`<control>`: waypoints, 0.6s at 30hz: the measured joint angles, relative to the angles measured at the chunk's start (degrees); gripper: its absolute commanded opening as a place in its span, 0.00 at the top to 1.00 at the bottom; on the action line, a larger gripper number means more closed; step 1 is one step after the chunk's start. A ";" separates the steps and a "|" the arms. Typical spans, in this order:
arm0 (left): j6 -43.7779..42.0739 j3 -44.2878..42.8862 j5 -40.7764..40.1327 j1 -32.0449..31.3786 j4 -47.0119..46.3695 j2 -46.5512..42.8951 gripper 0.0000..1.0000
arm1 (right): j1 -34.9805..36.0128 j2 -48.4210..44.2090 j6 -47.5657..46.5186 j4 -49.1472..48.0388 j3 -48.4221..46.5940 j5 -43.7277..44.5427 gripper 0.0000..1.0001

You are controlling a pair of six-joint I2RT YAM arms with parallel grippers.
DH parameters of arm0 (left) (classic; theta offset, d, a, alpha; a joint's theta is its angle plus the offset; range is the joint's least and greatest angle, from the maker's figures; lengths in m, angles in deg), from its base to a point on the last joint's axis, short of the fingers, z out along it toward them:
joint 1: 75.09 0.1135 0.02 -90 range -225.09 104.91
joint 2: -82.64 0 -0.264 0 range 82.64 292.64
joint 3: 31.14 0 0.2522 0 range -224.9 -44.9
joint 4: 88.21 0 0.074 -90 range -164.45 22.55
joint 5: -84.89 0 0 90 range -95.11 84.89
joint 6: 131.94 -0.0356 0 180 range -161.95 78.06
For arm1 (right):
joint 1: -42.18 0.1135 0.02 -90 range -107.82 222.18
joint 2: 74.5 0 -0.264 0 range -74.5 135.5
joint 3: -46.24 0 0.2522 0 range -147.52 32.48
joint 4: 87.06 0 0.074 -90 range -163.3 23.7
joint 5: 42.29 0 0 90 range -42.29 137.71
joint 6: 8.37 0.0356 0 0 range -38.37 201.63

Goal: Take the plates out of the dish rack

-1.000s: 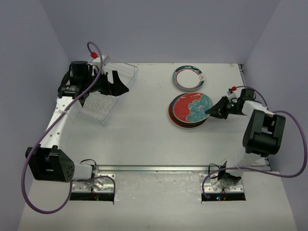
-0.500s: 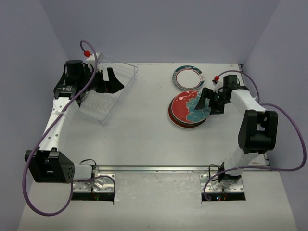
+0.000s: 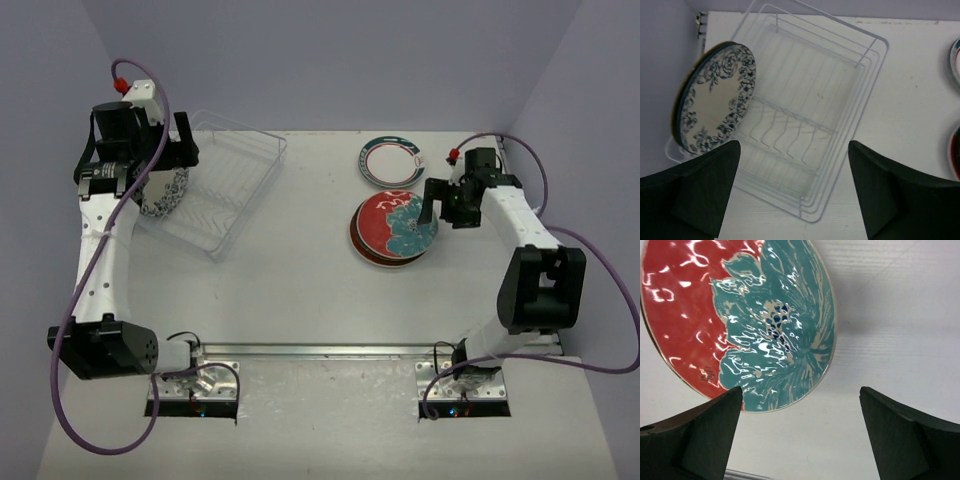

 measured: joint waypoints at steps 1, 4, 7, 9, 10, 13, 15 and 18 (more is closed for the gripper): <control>-1.71 -1.25 -0.43 0.50 0.96 0.56 0.36 | 0.34 -1.01 -0.39 -0.65 0.39 0.00 0.01; -7.75 -5.14 -0.25 1.92 4.84 3.49 0.49 | 3.11 -4.33 -1.85 -1.77 1.64 0.27 0.01; -12.61 -7.62 -0.01 3.82 8.72 6.96 0.53 | 8.45 -6.88 -3.51 -3.42 2.79 1.21 0.01; -14.87 -7.36 -0.86 4.85 10.32 8.44 0.53 | 11.99 -7.79 -4.11 -4.40 3.47 2.20 0.01; -15.85 -6.74 -1.47 5.39 10.84 8.91 0.53 | 13.74 -8.00 -4.23 -4.76 3.71 2.51 0.01; -17.76 -3.13 -3.06 6.71 11.13 8.96 0.52 | 17.22 -8.08 -4.18 -5.75 4.35 3.25 0.01; -18.47 -0.11 -3.83 7.30 10.74 8.62 0.52 | 18.10 -8.05 -4.06 -6.10 4.72 3.69 0.01; -18.84 4.88 -4.59 7.60 8.80 7.74 0.53 | 18.96 -7.88 -3.72 -6.73 4.91 4.51 0.01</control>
